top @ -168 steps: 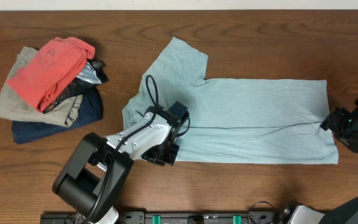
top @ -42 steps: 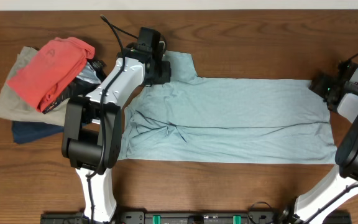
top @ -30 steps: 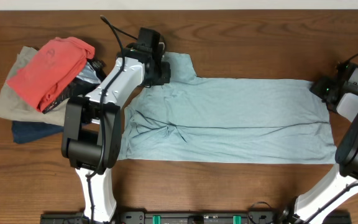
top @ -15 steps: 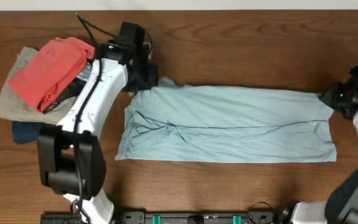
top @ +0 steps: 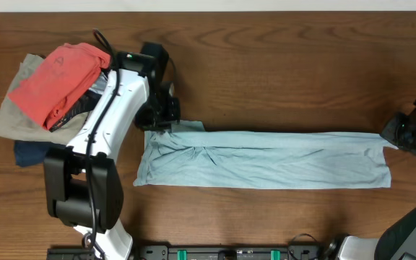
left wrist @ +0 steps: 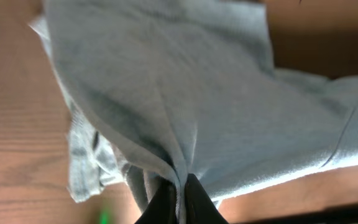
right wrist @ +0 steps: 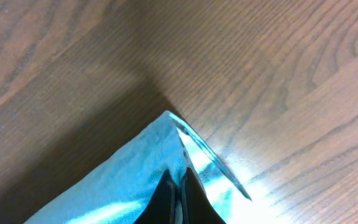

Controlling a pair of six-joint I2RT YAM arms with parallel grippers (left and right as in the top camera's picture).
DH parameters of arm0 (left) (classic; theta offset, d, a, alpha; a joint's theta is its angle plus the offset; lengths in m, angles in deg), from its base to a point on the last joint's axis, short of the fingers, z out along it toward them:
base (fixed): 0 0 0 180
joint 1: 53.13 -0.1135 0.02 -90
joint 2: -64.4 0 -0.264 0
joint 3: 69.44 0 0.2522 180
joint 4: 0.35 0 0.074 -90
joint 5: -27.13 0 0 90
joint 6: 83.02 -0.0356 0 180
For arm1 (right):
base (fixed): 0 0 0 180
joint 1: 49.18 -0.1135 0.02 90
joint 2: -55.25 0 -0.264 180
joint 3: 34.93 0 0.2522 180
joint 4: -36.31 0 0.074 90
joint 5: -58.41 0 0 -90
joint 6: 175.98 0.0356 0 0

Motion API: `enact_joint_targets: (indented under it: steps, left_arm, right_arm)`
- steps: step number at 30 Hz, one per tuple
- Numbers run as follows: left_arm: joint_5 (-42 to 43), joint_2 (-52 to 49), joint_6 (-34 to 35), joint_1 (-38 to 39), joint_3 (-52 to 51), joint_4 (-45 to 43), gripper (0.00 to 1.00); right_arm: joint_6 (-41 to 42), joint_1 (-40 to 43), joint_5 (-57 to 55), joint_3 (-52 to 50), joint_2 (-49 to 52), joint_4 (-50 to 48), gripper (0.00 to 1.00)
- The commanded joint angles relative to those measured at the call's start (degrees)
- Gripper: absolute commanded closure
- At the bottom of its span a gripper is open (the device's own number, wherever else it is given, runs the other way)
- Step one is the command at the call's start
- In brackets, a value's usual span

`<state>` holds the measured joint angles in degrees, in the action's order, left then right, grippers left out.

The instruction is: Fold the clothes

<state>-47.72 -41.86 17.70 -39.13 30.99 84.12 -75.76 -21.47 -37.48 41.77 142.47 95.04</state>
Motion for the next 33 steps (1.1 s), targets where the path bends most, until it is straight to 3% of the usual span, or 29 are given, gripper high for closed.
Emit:
enact_joint_targets:
  steps: [1,13,16,17,19,21,23,29,33]
  left_arm:
    - [0.9,-0.1,0.6,1.7,-2.6,1.3,0.94]
    - [0.7,-0.1,0.5,5.7,-8.4,6.8,0.94]
    - [0.5,-0.1,0.5,5.7,-10.0,6.8,0.93]
    - [0.0,-0.1,0.5,5.7,-10.4,6.8,0.91]
    - [-1.8,-0.1,0.5,5.7,-10.5,6.8,0.66]
    - [-2.6,-0.1,0.5,5.7,-10.5,6.8,0.52]
    - [-2.7,-0.1,0.5,5.7,-10.5,6.8,0.51]
    - [-2.7,-0.1,0.5,5.7,-10.5,6.4,0.51]
    - [-2.8,-0.1,0.5,5.7,-10.5,4.0,0.51]
  right_arm:
    - [-0.8,1.2,-1.6,0.0,0.1,-0.2,0.99]
    - [-0.9,2.1,-5.1,-0.2,5.8,2.7,0.99]
    - [-0.9,2.2,-6.5,-0.2,6.1,4.4,0.91]
    - [-0.9,2.2,-7.2,-0.2,6.1,5.1,0.89]
    - [-0.9,2.5,-7.8,-0.2,6.1,5.8,0.88]
    - [-0.9,2.9,-7.9,-0.2,6.1,6.1,0.85]
    - [-0.9,3.5,-7.8,-0.2,6.1,6.6,0.75]
    - [0.4,5.2,-4.3,-0.2,6.1,7.1,0.70]
    - [-2.6,5.3,0.3,-0.2,6.1,7.1,0.61]
